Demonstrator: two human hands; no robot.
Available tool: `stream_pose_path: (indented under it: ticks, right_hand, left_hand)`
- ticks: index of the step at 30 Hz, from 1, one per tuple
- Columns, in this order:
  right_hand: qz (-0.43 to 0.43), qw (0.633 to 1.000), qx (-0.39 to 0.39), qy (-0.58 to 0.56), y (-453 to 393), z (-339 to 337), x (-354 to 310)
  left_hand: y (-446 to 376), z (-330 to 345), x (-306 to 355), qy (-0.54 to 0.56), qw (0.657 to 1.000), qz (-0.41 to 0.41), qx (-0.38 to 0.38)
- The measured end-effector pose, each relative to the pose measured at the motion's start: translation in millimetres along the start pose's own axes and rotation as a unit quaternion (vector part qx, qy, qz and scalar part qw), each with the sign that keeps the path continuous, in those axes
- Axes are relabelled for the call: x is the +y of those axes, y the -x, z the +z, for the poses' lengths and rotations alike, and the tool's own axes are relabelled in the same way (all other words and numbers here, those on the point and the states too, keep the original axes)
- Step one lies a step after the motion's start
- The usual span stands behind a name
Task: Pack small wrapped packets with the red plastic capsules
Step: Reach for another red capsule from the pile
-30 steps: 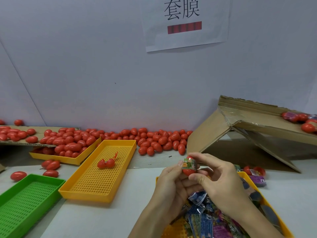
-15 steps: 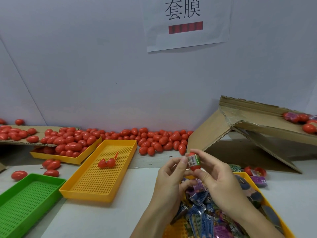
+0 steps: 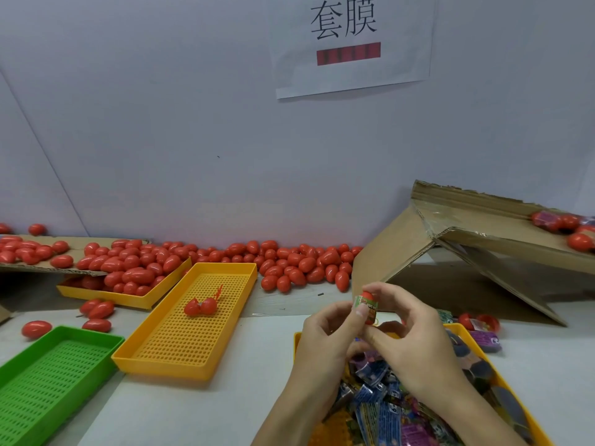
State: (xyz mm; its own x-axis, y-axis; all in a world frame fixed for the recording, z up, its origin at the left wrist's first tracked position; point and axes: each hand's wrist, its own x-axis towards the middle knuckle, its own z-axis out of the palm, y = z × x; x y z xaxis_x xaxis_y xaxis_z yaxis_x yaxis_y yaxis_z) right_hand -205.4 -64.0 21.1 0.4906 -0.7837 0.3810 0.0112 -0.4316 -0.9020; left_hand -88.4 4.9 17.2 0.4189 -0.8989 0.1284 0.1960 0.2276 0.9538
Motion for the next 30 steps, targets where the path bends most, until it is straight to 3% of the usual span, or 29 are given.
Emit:
stream_pose_path:
  ticks: [3, 8, 17, 21, 30]
  right_hand:
    - [-0.028, 0.997, 0.018, 0.062, 1, 2, 1]
    - [-0.053, 0.996, 0.011, 0.067, 0, 4, 1]
    - [-0.050, 0.998, -0.016, 0.047, 0, 6, 8]
    - [-0.022, 1.000, 0.010, -0.001, -1, 4, 10]
    - [-0.001, 0.999, 0.039, 0.006, -3, 4, 13]
  left_hand:
    - [1, 1, 2, 0.025, 0.999, -0.025, -0.019]
    - [2, 2, 5, 0.074, 0.994, -0.070, -0.033]
    - [-3, -5, 1, 0.123, 0.989, -0.073, 0.036]
    - [-5, -8, 3, 0.168, 0.982, -0.061, 0.068]
    - [-23, -2, 34, 0.047, 0.984, -0.006, 0.172]
